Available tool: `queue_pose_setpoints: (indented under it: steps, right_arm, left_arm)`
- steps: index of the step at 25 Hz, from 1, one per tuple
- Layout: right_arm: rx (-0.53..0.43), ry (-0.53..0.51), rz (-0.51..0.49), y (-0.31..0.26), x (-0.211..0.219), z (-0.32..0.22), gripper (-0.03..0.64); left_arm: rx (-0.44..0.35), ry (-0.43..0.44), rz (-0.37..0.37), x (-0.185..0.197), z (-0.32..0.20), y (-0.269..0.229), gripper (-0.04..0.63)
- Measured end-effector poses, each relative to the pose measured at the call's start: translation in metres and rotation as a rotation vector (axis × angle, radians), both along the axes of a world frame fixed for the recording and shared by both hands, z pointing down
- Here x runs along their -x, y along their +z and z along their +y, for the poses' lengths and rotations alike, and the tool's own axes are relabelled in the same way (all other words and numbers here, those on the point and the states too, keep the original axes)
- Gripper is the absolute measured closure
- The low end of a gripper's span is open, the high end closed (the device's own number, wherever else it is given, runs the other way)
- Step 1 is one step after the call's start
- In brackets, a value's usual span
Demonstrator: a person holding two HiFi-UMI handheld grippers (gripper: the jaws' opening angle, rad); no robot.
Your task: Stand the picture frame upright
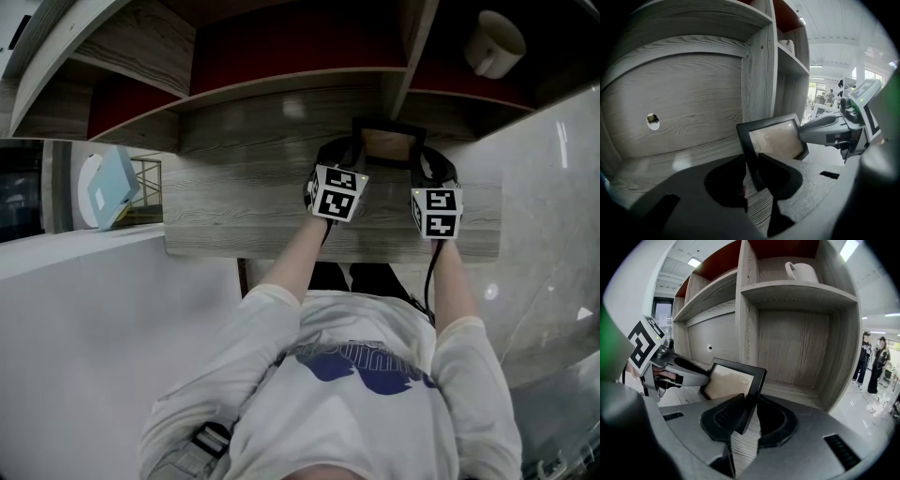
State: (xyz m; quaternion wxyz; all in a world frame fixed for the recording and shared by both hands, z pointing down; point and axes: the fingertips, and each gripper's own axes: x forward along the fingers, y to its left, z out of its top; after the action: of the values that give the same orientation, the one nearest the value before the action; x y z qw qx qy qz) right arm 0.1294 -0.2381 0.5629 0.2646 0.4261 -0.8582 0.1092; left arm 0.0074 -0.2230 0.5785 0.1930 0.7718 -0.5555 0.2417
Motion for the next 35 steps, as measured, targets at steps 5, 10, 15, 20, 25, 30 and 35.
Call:
queue_pose_setpoints:
  steps: [5,10,15,20,25,30,35]
  right_arm:
    - [-0.024,-0.002,0.019,0.0003,0.0009,-0.0014,0.535]
    - [-0.041,-0.006,0.036,0.0025,0.0026,-0.001,0.534]
    - [-0.063,-0.013,0.052,0.002,0.006,-0.0039,0.531]
    - [-0.083,-0.012,0.075,0.0027,0.0072,-0.0038,0.529]
    - [-0.096,-0.009,0.093,0.004,0.0045,-0.0047,0.529]
    - [-0.111,-0.02,0.113,0.0038,0.0042,-0.0057,0.529]
    - [-0.119,-0.031,0.134,0.0064,0.0038,-0.0058,0.531]
  left_arm:
    - [0.0,0.006,-0.003,0.0007,-0.0008,0.0024,0.503]
    - [-0.007,0.008,-0.006,0.0013,-0.0005,0.0051,0.503]
    - [-0.015,0.0,-0.007,0.0033,-0.0028,0.0064,0.503]
    - [-0.021,0.013,-0.02,0.0041,-0.004,0.0063,0.502]
    - [-0.037,0.037,-0.047,0.0014,-0.0049,0.0065,0.502]
    - [-0.051,0.043,-0.066,0.0006,-0.0065,0.0064,0.502]
    - [-0.068,0.057,-0.103,0.0014,-0.009,0.0059,0.502]
